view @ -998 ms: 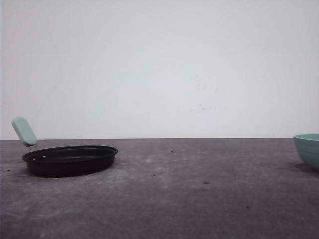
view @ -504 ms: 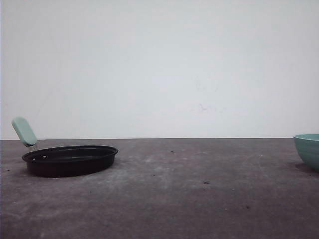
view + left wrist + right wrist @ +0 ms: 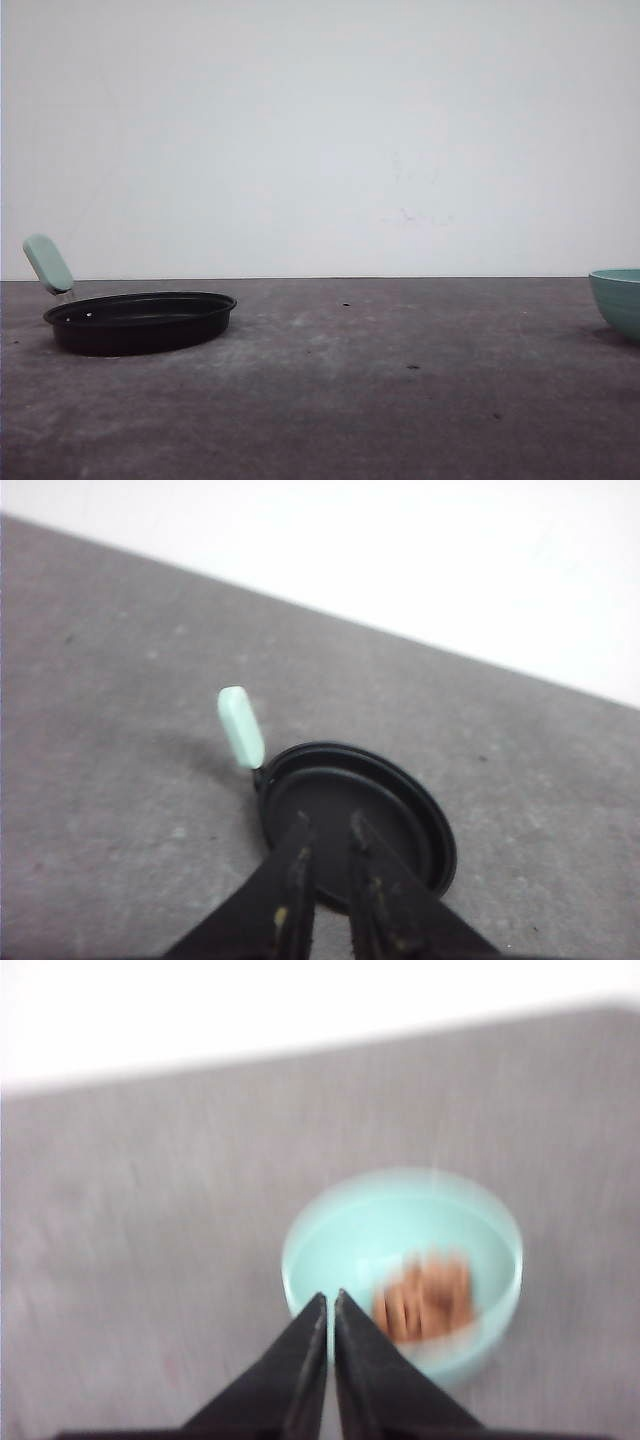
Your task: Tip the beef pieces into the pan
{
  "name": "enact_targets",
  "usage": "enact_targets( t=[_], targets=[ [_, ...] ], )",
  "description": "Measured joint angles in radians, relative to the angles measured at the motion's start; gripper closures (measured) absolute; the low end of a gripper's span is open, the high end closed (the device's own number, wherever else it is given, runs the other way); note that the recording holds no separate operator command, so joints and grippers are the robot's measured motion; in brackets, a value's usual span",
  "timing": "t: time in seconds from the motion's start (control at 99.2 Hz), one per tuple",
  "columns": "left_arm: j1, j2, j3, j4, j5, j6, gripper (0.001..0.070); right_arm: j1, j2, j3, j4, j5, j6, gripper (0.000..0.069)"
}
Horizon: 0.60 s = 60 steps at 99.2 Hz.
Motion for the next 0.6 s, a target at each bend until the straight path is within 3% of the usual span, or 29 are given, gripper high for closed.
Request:
enact_targets(
  t=[0.232,0.423,0.605],
  targets=[
    [0.000,0.304,0.338,-0.016,0.002,-0.007,0.0678,0.000,0.081,0.352,-0.055,-0.017,0.020,0.0681],
    [0.000,0.486,0.578,-0.013,0.101,-0.007,0.0678,0.000,0.259,0.705,-0.264,-0.079,-0.002,0.0681],
    [0.000,0.557,0.676,-0.012,0.152,-0.007,0.0678,0.000,0.383,0.917,-0.383,-0.083,-0.057,0.0681]
  ],
)
